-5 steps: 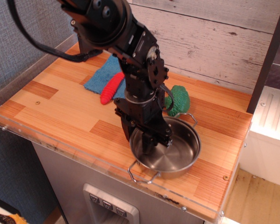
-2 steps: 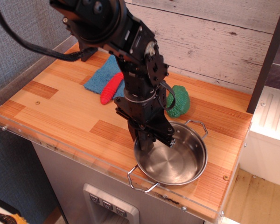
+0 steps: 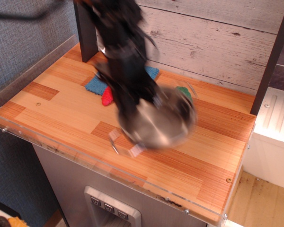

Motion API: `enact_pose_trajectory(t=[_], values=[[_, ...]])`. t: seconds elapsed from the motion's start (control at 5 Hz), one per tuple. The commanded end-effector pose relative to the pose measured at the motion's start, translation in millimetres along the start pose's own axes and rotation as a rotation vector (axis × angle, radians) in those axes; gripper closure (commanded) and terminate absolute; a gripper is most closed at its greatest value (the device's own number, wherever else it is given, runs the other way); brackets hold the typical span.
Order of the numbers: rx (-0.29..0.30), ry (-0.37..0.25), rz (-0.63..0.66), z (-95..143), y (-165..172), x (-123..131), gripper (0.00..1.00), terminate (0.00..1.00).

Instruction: Move the pot to the left edge of the counter.

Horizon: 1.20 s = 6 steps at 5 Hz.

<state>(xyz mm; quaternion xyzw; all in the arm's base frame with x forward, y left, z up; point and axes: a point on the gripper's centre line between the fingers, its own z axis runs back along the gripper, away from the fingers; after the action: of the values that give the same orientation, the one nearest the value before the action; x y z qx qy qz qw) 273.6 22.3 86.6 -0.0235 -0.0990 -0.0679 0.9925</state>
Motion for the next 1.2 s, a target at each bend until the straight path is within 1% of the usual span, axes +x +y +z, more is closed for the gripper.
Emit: enact_pose_trajectory(t=[0.0, 0.2, 0.4, 0.6, 0.8, 1.0], values=[[0.069, 0.051, 0.229, 8.9, 100.0, -12.5, 1.00, 0.00], [0.104, 0.085, 0.320, -3.6, 150.1, -20.7, 1.00, 0.00], [0.119, 0.122, 0.351, -16.1, 177.1, -23.0, 1.00, 0.00], [0.130, 0.150, 0.353, -24.1, 184.2, -21.8, 1.00, 0.00], [0.144, 0.177, 0.320, -32.4, 180.6, -21.3, 1.00, 0.00], [0.170, 0.197, 0.267, -32.9, 177.9, -21.7, 1.00, 0.00]])
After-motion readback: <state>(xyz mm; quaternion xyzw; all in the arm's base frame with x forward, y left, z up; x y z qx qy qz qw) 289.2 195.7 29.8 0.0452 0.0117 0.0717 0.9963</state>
